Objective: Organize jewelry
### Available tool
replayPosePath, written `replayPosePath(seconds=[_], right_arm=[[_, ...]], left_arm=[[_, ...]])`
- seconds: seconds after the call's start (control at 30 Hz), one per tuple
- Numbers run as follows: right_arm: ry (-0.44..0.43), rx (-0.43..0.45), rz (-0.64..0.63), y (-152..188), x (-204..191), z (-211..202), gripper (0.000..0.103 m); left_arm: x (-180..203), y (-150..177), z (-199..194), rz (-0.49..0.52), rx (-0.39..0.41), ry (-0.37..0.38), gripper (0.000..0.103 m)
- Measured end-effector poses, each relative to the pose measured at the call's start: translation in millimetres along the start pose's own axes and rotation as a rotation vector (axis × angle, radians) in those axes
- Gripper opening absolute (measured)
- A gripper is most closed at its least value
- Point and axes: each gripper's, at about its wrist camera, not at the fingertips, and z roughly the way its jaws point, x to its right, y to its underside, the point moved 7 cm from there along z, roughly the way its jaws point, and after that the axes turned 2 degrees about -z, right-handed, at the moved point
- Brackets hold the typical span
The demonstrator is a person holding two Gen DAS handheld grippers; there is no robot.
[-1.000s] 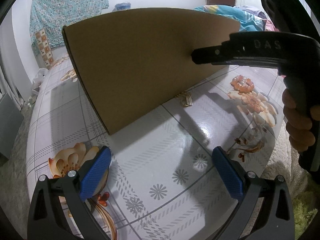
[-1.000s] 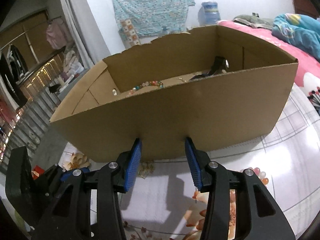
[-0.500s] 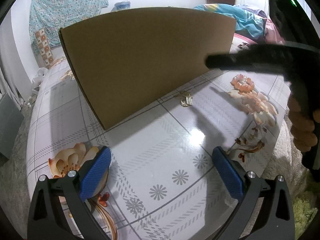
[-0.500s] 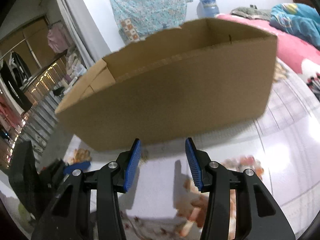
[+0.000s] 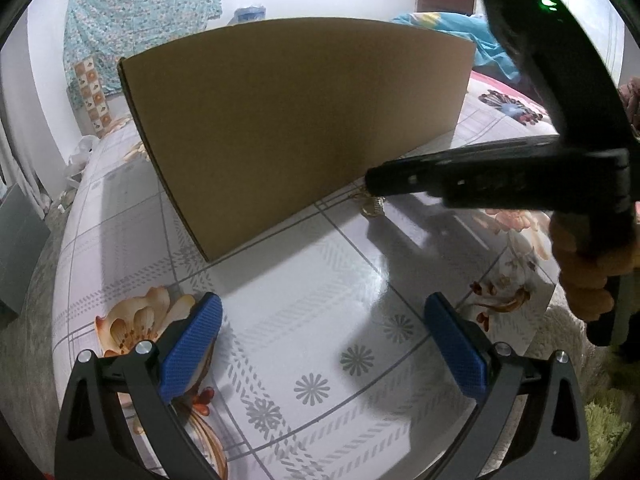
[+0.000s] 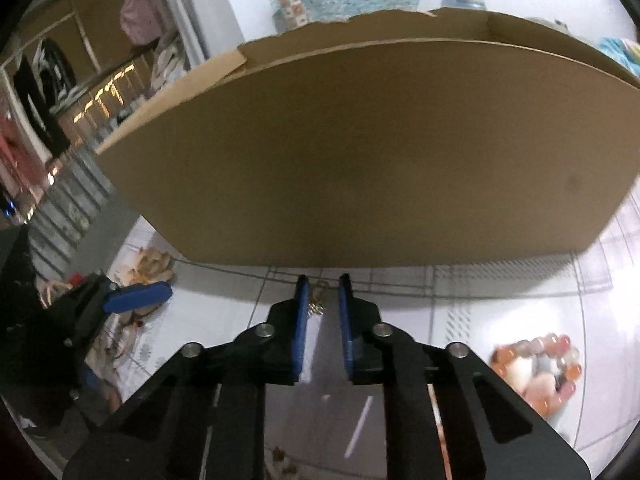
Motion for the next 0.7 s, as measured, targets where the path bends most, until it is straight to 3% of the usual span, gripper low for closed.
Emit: replayPosePath(seconds=[0.27,0.7], right_arm=[[0.04,-0.035,-0.064,13.0,-3.7,-8.7,0.007],[0.053,-0.027,0.091,42.5,15.2,-38.7,0.007]], left_arm=[[0.5,1.2,-1.7,0.001,0.006,0.002,0.099],[1.7,2.8,-3.3,0.005,0.007,0.006,0.099]])
